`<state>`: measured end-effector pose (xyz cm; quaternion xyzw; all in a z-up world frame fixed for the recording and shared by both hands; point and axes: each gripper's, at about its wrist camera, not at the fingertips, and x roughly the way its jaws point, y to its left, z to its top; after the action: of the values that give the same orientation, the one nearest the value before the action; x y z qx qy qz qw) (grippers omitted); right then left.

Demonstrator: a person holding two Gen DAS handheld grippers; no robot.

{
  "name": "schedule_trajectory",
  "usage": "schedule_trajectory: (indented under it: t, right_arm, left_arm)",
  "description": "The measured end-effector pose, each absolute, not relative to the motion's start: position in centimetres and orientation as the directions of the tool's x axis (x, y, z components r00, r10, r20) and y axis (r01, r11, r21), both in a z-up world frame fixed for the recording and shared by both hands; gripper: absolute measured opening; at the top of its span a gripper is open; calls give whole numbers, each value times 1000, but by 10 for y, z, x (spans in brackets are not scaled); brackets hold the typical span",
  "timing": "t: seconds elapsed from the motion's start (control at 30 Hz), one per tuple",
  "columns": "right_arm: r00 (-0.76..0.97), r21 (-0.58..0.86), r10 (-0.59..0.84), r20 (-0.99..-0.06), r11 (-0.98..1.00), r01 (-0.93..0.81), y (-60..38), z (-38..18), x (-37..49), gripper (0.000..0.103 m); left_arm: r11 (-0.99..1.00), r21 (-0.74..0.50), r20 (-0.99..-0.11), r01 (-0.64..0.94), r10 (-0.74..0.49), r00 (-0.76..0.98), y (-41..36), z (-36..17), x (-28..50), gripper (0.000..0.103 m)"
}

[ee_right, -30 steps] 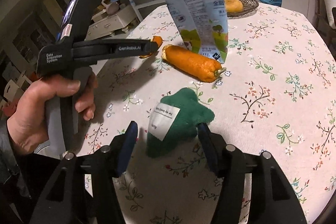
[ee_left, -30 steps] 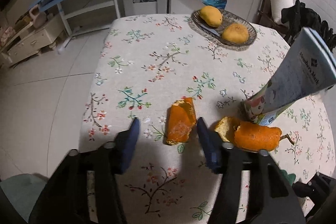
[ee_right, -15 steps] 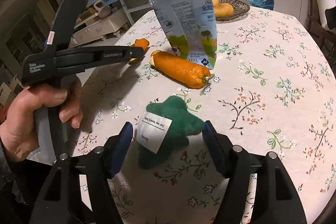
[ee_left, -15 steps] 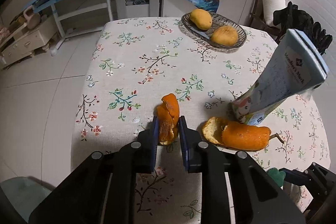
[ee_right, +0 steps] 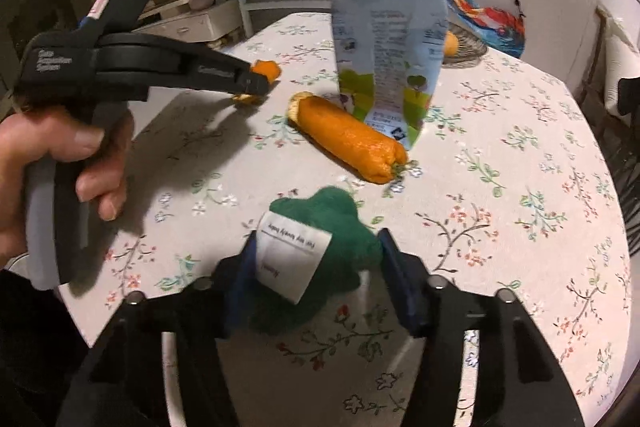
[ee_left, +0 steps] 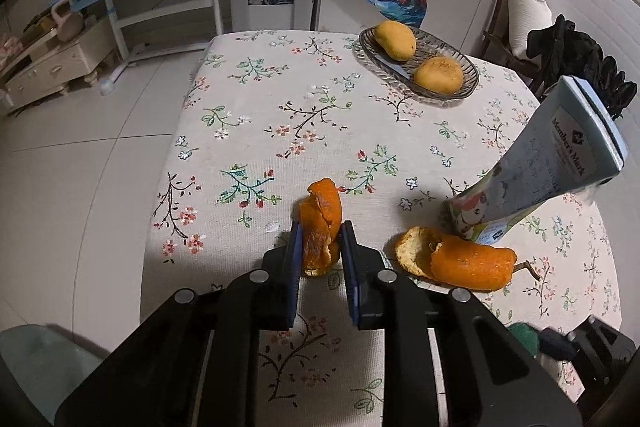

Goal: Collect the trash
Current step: 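Lift the orange peel and green packet and carry them over the yellow basin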

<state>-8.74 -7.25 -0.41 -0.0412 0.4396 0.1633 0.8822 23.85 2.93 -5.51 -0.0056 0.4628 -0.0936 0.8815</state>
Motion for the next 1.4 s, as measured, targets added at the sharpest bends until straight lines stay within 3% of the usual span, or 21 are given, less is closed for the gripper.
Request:
schedule_trajectory:
  t: [0.47,1.4]
  right_arm:
    - [532,304,398,-747,917,-259,-110,0,-83,42]
    - [608,422,432,-666,890,-171,-147,23,-121,42]
  left_arm:
    - [979,-128,-764,162,-201,613,38,-25,206,19]
    - [965,-158,-727,210,-258,636,17,-9,113,19]
